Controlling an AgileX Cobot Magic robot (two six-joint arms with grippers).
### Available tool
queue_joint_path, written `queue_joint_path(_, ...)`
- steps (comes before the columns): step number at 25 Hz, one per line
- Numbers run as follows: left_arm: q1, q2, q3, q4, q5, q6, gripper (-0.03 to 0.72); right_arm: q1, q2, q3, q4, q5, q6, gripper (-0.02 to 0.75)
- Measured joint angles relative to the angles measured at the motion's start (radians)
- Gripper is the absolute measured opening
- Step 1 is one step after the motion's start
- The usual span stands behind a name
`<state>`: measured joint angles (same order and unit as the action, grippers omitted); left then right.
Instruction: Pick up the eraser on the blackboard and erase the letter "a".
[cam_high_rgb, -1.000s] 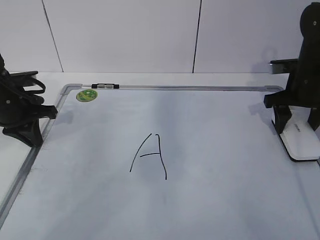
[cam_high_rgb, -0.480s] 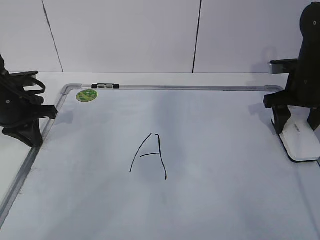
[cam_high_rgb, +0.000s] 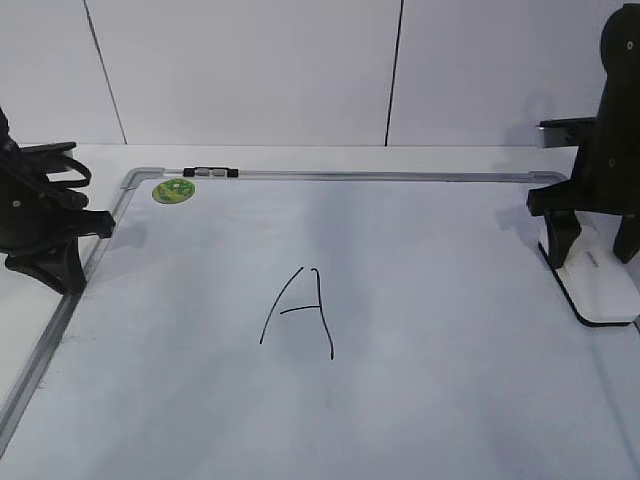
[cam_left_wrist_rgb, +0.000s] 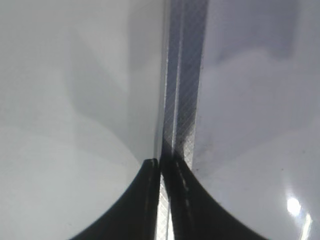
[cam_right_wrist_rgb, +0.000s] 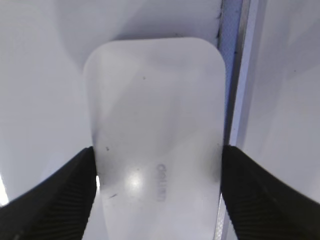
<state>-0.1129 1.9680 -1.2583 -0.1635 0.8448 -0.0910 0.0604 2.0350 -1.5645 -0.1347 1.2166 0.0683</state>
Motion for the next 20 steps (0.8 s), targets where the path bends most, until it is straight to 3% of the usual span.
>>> queue_joint_path(20,0.0,0.0,0.0,0.0,-0.002,0.0,0.052,0.0,0.016,-0.002,0.0,0.0,0.0,0.593)
